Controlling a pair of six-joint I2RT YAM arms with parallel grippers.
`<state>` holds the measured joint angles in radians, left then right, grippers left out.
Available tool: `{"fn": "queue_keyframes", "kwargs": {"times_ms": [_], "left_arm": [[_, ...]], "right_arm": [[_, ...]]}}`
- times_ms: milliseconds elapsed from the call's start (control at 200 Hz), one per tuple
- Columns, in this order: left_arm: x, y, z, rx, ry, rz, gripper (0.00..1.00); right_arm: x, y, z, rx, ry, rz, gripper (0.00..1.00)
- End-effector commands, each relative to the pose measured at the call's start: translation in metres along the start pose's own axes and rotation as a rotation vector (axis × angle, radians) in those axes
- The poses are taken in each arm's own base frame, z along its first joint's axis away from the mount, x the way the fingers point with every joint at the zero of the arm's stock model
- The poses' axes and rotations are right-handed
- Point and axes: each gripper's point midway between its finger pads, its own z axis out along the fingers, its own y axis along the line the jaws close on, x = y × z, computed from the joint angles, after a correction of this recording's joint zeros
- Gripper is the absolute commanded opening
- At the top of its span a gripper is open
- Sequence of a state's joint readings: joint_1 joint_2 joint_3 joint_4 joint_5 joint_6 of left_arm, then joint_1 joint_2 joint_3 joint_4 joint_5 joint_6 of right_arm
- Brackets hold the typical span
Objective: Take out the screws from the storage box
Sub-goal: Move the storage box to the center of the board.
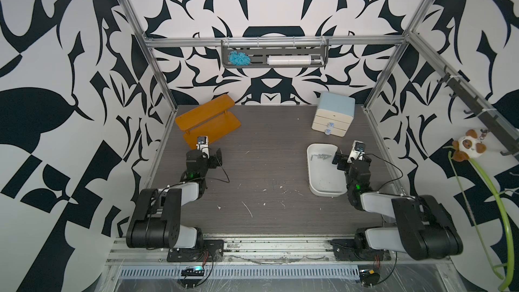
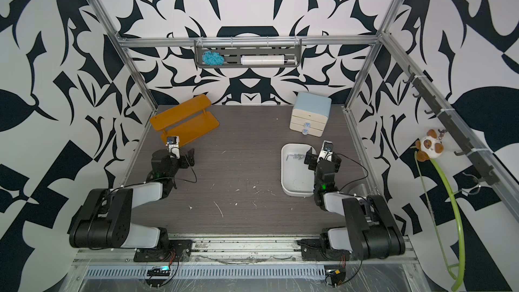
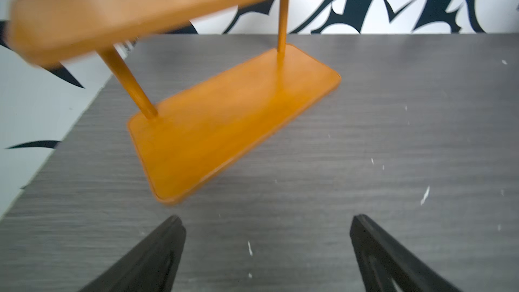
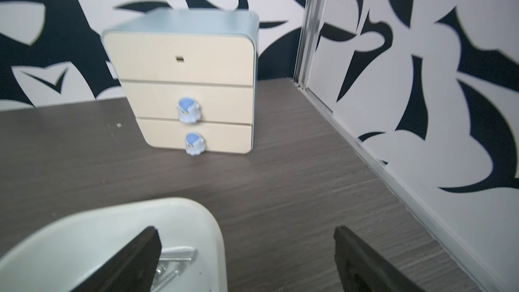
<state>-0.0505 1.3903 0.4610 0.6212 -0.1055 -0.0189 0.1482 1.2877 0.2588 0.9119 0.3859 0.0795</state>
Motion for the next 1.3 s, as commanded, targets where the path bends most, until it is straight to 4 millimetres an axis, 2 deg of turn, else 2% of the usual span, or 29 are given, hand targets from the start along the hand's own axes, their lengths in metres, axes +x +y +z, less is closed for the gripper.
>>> {"fn": "queue_keyframes", "kwargs": {"times_ms": [0,50,110,145,160,205,260,275,300,340,360,430,450,510,545,575,635,720,790,850,920,1015,1145,1295], "left_arm": [[0.001,0.031,-0.002,-0.192,0.208,-0.070,0.99],[0.007,0.033,0.002,-0.211,0.240,-0.086,0.99],[0.010,0.032,0.004,-0.205,0.253,-0.098,0.99],[0.008,0.028,0.003,-0.183,0.258,-0.119,0.99],[0.006,0.025,0.002,-0.166,0.254,-0.122,0.99],[-0.003,0.014,-0.004,-0.107,0.227,-0.147,0.99],[-0.017,0.001,-0.017,-0.027,0.186,-0.191,0.99],[-0.029,-0.004,-0.024,0.003,0.154,-0.209,0.99],[-0.037,-0.008,-0.032,0.030,0.141,-0.242,0.99],[-0.051,-0.012,-0.048,0.049,0.125,-0.328,0.99],[-0.056,-0.013,-0.054,0.052,0.122,-0.383,0.99],[-0.078,-0.026,-0.079,0.125,0.121,-0.526,0.99],[-0.081,-0.033,-0.085,0.161,0.132,-0.540,0.99],[-0.090,-0.049,-0.098,0.254,0.150,-0.526,0.99],[-0.086,-0.052,-0.100,0.268,0.172,-0.493,0.99],[-0.077,-0.048,-0.099,0.224,0.201,-0.469,0.99],[-0.047,-0.035,-0.094,0.098,0.277,-0.460,0.99],[-0.013,-0.040,-0.081,0.096,0.329,-0.430,0.99],[-0.012,-0.051,-0.078,0.113,0.403,-0.387,0.99],[-0.007,-0.055,-0.073,0.051,0.441,-0.306,0.99],[-0.007,-0.071,-0.068,0.071,0.460,-0.231,0.99],[-0.004,-0.083,-0.066,0.081,0.472,-0.174,0.99],[-0.007,-0.084,-0.070,0.094,0.455,-0.176,0.99],[-0.017,-0.084,-0.077,0.113,0.398,-0.188,0.99]], "right_arm": [[-0.039,-0.010,-0.005,0.096,0.023,0.154,1.00],[-0.052,-0.008,-0.010,0.092,0.075,0.194,1.00],[-0.068,0.006,-0.018,0.008,0.120,0.231,0.97],[-0.078,0.018,-0.024,-0.072,0.131,0.236,0.96],[-0.081,0.023,-0.026,-0.102,0.137,0.239,1.00],[-0.087,0.031,-0.035,-0.155,0.157,0.254,1.00],[-0.090,0.033,-0.045,-0.166,0.184,0.273,1.00],[-0.089,0.034,-0.047,-0.168,0.196,0.277,1.00],[-0.088,0.037,-0.051,-0.179,0.217,0.284,1.00],[-0.087,0.043,-0.056,-0.201,0.254,0.283,1.00],[-0.087,0.053,-0.061,-0.249,0.280,0.281,0.99],[-0.084,0.071,-0.073,-0.283,0.341,0.249,0.91],[-0.083,0.072,-0.074,-0.263,0.352,0.233,0.89],[-0.074,0.091,-0.086,-0.280,0.409,0.176,0.79],[-0.069,0.101,-0.091,-0.281,0.438,0.143,0.77],[-0.063,0.105,-0.094,-0.267,0.465,0.118,0.75],[-0.050,0.110,-0.099,-0.232,0.519,0.077,0.74],[-0.026,0.118,-0.103,-0.232,0.609,0.065,0.68],[-0.007,0.121,-0.104,-0.232,0.660,0.070,0.61],[0.007,0.125,-0.104,-0.239,0.697,0.062,0.52],[0.019,0.133,-0.104,-0.258,0.726,0.041,0.46],[0.025,0.143,-0.101,-0.271,0.729,0.013,0.48],[0.031,0.157,-0.091,-0.286,0.731,-0.015,0.52],[0.051,0.168,-0.072,-0.259,0.764,-0.093,0.54]]}}
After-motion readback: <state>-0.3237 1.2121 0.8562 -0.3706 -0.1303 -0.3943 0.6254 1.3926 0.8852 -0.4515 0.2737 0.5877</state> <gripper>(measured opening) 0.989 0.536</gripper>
